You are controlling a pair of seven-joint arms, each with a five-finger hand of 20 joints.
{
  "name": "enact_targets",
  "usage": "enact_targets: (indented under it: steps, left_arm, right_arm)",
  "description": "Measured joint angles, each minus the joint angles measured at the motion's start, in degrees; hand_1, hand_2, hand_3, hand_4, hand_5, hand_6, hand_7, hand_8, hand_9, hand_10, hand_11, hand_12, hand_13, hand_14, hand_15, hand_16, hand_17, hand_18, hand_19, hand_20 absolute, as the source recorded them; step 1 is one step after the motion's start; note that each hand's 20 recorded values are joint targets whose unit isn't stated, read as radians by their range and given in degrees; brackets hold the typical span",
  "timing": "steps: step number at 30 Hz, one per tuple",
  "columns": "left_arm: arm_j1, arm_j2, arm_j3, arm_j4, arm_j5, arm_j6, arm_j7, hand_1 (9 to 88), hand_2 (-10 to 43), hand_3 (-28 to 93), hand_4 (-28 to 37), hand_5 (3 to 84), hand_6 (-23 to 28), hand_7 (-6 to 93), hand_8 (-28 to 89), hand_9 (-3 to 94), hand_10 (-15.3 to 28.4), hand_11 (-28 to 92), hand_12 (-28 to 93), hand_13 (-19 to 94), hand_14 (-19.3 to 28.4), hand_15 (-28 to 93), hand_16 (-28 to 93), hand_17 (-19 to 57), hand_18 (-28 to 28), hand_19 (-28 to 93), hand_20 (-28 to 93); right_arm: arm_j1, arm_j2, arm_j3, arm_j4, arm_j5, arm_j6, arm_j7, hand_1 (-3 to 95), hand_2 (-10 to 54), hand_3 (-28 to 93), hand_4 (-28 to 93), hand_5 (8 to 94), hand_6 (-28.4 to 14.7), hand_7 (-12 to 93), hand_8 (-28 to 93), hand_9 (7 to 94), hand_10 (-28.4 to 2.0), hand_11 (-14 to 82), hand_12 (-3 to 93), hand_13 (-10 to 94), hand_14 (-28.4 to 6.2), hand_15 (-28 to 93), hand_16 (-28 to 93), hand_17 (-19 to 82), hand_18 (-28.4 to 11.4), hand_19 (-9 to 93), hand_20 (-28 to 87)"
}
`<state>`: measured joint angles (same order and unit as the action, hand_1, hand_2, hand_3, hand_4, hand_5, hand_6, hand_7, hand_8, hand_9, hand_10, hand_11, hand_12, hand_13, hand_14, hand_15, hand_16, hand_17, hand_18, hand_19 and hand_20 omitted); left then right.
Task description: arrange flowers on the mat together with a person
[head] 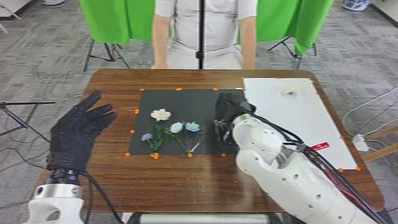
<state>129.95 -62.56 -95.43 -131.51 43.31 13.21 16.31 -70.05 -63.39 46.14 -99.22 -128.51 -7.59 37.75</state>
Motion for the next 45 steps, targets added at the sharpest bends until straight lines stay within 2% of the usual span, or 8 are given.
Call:
enact_targets:
  steps: [6, 10, 20, 28, 34, 38, 41, 45]
  left_arm:
    - [-0.29, 0.0, 0.06, 0.01, 0.11, -0.01, -0.38, 24.6, 8.0, 75, -22.5, 42.3, 10.8, 7.2, -7, 42.3, 21.1, 26, 13, 31, 27.5, 55, -7, -3.1, 26.5, 59, 19]
    - [-0.3, -0.06, 0.06, 0.02, 0.18, -0.06, -0.44, 24.6, 8.0, 75, -22.3, 42.4, 10.8, 7.2, -7, 42.4, 21.1, 27, 13, 31, 27.5, 55, -7, -3.1, 26.5, 59, 19]
    - [-0.53, -0.98, 0.02, 0.08, 0.8, -0.6, -1.38, 24.7, 7.9, 75, -22.2, 42.3, 10.8, 7.3, -7, 42.4, 21.2, 27, 13, 31, 27.5, 55, -7, -3.1, 26.5, 59, 19]
    - [-0.72, -1.04, 0.04, 0.12, 0.84, -0.67, -1.56, 24.8, 7.9, 75, -22.3, 42.3, 10.8, 7.2, -7, 42.4, 21.1, 27, 13, 31, 27.5, 55, -7, -3.1, 26.4, 59, 19]
    - [-0.89, -1.09, -0.04, 0.13, 0.85, -0.76, -1.82, 24.9, 8.0, 75, -22.3, 42.3, 10.8, 7.2, -7, 42.4, 21.2, 27, 13, 31, 27.6, 55, -7, -3.1, 26.6, 59, 19]
    - [-0.9, -1.16, -0.11, 0.13, 0.85, -0.78, -2.03, 24.9, 8.1, 75, -22.4, 42.3, 10.8, 7.2, -7, 42.4, 21.2, 27, 13, 31, 27.6, 55, -7, -3.1, 26.6, 59, 18]
    - [-0.71, -1.17, -0.11, 0.13, 0.85, -0.75, -2.12, 24.9, 8.1, 75, -22.4, 42.3, 10.8, 7.2, -7, 42.4, 21.2, 27, 13, 31, 27.6, 55, -7, -3.1, 26.6, 59, 18]
    - [-0.53, -1.17, -0.21, 0.09, 0.97, -0.76, -2.26, 24.8, 8.0, 75, -22.3, 42.3, 10.8, 7.3, -7, 42.3, 21.2, 26, 13, 31, 27.6, 55, -7, -3.1, 26.6, 59, 18]
  right_arm:
    - [-0.65, 0.02, 1.12, -0.16, -0.93, -1.83, 0.22, 50.8, -9.5, 67, -28, 70.0, 0.4, 23, -8, 79.0, -9.8, 25.5, 29.5, 72, -7.3, 59, 15, 20, -13.7, 65, 10]
    - [-0.83, 0.01, 1.33, -0.31, -1.09, -1.84, 1.03, 49.0, -9.5, 69, -28, 69.2, 0.3, 22, -8, 77.0, -10.9, 28.4, 27.0, 70, -7.7, 60, 14, 19, -13.8, 64, 11]
    - [-1.33, -0.06, 1.94, -1.21, -1.51, -1.84, 1.39, 43.7, -9.5, 73, -28, 67.5, 0.1, 20, -15, 72.9, -12.9, 35.4, 19.1, 69, -8.9, 61, 13, 18, -14.7, 64, 12]
    - [-1.72, -0.5, 2.43, -1.82, -1.57, -1.99, 1.68, 42.6, -9.5, 72, -28, 66.6, -0.3, 20, -16, 72.1, -13.4, 35.8, 17.9, 68, -9.6, 61, 13, 17, -15.3, 64, 13]
    - [-1.94, -0.92, 3.25, -2.34, -1.43, -4.17, 1.81, 41.2, -9.5, 70, -28, 66.4, -0.7, 19, -16, 72.0, -13.8, 34.6, 17.3, 67, -10.3, 60, 12, 17, -15.5, 64, 13]
    - [-2.77, -0.99, 4.48, -3.49, -1.28, -4.6, 2.1, 38.9, -9.5, 69, -28, 66.0, -1.2, 19, -16, 71.4, -14.3, 34.0, 17.3, 66, -11.5, 60, 12, 16, -17.6, 65, 13]
    - [-4.49, -0.99, 6.89, -5.83, -0.83, -4.59, 2.08, 36.8, -9.5, 69, -28, 65.2, -1.5, 18, -15, 69.9, -14.6, 33.2, 17.3, 64, -12.2, 60, 12, 16, -18.3, 65, 14]
    - [-9.11, -0.89, 13.82, -12.71, 4.9, -3.84, 2.03, 33.7, -6.3, 68, -26, 64.1, -2.2, 17, -15, 68.0, -15.4, 30.0, 16.4, 62, -13.4, 58, 11, 15, -18.8, 64, 14]
